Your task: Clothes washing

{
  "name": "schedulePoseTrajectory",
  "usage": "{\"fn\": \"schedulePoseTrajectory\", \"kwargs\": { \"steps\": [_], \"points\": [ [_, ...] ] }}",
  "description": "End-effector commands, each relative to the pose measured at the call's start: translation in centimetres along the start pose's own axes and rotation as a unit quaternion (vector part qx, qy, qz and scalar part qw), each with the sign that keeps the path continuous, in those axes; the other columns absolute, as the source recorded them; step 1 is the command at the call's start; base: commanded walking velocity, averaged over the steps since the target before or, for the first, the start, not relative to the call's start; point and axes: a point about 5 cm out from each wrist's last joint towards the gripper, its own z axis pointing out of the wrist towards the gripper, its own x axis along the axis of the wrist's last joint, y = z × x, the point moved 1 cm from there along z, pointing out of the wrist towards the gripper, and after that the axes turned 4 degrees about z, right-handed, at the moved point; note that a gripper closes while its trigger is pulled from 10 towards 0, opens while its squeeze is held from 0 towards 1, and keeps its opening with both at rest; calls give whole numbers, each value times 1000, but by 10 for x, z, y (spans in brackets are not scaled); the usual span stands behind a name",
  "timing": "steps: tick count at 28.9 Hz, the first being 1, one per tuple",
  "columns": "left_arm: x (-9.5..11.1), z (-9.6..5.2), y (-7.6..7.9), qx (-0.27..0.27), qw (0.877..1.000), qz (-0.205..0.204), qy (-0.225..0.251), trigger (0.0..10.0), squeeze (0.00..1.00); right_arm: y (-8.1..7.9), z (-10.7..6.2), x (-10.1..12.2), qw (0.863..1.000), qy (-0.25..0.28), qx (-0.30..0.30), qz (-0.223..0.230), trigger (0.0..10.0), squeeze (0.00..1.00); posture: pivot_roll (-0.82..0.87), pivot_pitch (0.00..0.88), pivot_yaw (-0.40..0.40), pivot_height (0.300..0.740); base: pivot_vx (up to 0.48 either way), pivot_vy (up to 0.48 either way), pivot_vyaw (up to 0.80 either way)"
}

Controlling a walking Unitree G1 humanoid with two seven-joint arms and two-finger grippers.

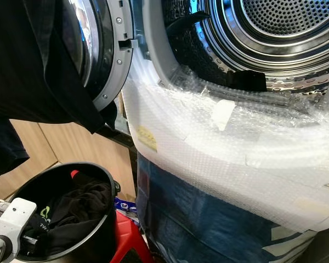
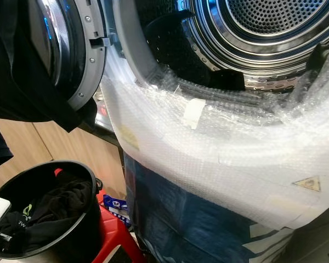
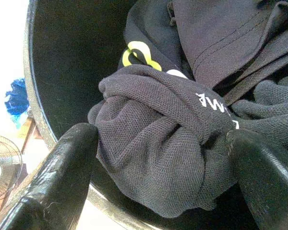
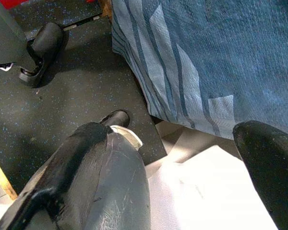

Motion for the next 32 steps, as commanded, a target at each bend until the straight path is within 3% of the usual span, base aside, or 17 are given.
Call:
{"fn": "schedulePoseTrajectory", "kwargs": {
  "steps": [1,5,14,22,27,29,32],
  "points": [
    [3,0,0,-16,1000,-10,9,10000,0,1,0,2,1000,3,-1,5,10000,0,273,46,56,740,0,0,0],
    [9,0,2,-30,998,-40,25,10000,0,0,0,1,1000,2,-1,7,10000,0,272,47,57,740,0,0,0],
    [7,-3,-10,-7,999,-29,11,10000,0,2,0,0,1000,0,-2,12,10000,0,269,59,49,740,0,0,0],
    [9,4,-10,-3,998,-47,29,10000,0,7,0,2,1000,3,-7,9,10000,0,260,50,42,740,0,0,0],
    [9,5,-15,13,999,-29,24,10000,0,6,0,-1,1000,-1,-5,7,10000,0,254,37,41,740,0,0,0],
    [14,7,-14,3,997,-66,40,10000,0,4,0,-3,1000,-2,-3,6,10000,0,250,35,41,740,0,0,0],
    [15,7,-13,-4,996,-72,44,10000,0,4,0,-4,1000,-3,-2,6,10000,0,251,30,41,740,0,0,0]
  ]
}}
